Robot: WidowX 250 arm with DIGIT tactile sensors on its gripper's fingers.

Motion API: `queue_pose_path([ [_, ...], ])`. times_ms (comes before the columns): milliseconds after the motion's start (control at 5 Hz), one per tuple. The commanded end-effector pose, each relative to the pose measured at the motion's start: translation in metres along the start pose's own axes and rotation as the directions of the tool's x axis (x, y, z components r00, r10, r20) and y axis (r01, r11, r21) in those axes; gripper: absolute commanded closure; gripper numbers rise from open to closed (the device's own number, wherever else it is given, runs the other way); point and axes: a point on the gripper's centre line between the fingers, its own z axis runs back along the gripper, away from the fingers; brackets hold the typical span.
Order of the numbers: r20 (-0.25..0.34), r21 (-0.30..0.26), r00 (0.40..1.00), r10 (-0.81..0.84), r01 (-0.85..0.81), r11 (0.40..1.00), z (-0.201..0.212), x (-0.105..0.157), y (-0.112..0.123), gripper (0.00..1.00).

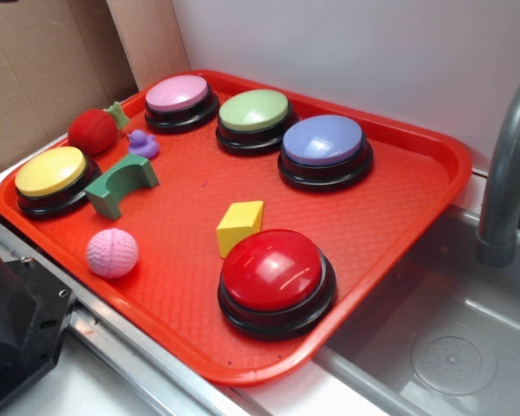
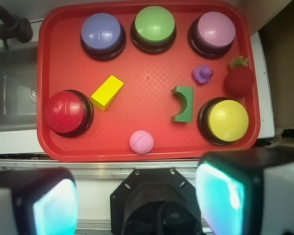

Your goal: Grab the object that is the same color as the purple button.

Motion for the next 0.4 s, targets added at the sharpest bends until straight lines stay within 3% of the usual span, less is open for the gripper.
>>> queue_pose_path([
  [0, 0.0, 0.0, 1.0, 0.0, 0.0, 1.0, 0.0, 0.0, 0.0, 0.0],
  [200, 0.03, 0.011, 0.998, 0.048, -0.049, 0.999, -0.019, 0.018, 0.015, 0.0],
])
